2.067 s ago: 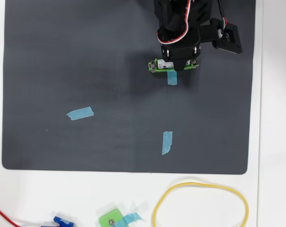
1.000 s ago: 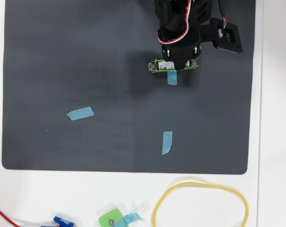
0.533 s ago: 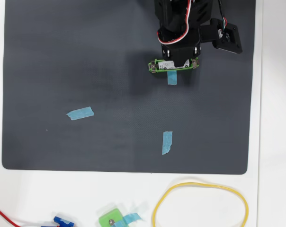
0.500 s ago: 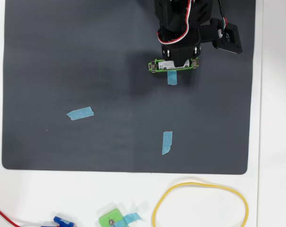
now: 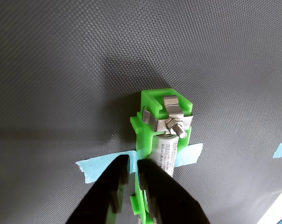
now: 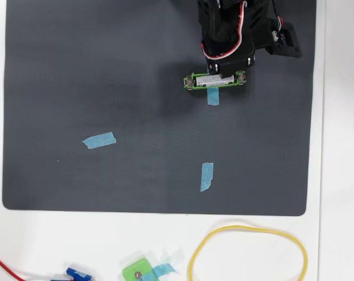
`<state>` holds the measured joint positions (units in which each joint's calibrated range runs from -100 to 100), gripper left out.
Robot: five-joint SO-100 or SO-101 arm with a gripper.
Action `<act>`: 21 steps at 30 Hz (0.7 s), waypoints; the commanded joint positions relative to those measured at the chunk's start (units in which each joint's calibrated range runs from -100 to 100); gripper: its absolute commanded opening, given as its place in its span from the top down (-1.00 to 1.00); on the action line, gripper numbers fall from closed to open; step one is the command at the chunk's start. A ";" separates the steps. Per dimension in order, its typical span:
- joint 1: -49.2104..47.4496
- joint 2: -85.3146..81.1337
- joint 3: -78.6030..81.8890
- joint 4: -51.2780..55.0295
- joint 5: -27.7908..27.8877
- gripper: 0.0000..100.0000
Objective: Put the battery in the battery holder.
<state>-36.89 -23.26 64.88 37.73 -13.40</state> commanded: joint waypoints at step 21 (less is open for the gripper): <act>12.97 -66.59 33.00 3.79 8.34 1.00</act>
<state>-31.72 -82.43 95.64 41.00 -5.26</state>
